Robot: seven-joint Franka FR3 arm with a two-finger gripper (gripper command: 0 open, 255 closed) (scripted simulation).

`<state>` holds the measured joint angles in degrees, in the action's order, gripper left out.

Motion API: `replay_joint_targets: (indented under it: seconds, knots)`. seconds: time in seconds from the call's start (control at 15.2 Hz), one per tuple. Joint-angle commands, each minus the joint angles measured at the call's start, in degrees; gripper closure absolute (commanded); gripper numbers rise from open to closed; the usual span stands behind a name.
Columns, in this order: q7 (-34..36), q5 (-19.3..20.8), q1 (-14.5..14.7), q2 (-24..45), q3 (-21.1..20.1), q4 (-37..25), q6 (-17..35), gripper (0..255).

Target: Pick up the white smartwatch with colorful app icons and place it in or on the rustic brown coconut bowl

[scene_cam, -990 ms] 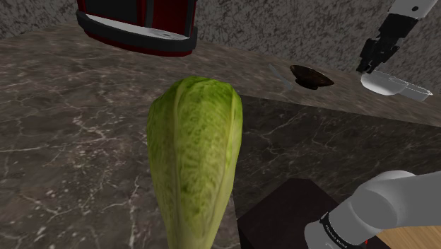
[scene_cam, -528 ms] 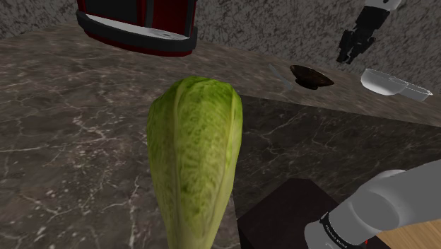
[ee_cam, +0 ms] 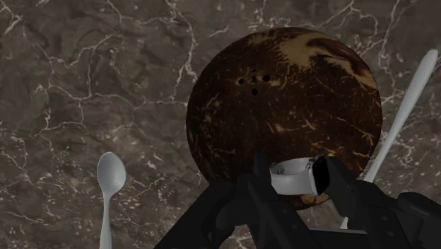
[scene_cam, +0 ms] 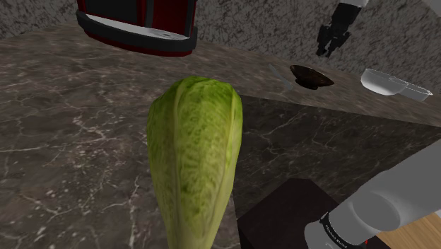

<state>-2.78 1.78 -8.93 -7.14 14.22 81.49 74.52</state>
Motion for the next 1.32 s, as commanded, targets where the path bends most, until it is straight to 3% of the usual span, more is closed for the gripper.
replay_joint_targets:
  seconds: [0.0,0.66,1.19,1.25]
  knots:
    - [0.23,0.17,0.06,-0.85,-0.13,2.49,1.71,255]
    - [0.99,1.00,0.07,-4.77,-0.51,14.87,10.26,255]
    - [1.01,1.02,0.07,-4.87,-0.51,15.21,10.51,255]
    - [1.01,1.02,0.07,-4.87,-0.51,15.21,10.51,0]
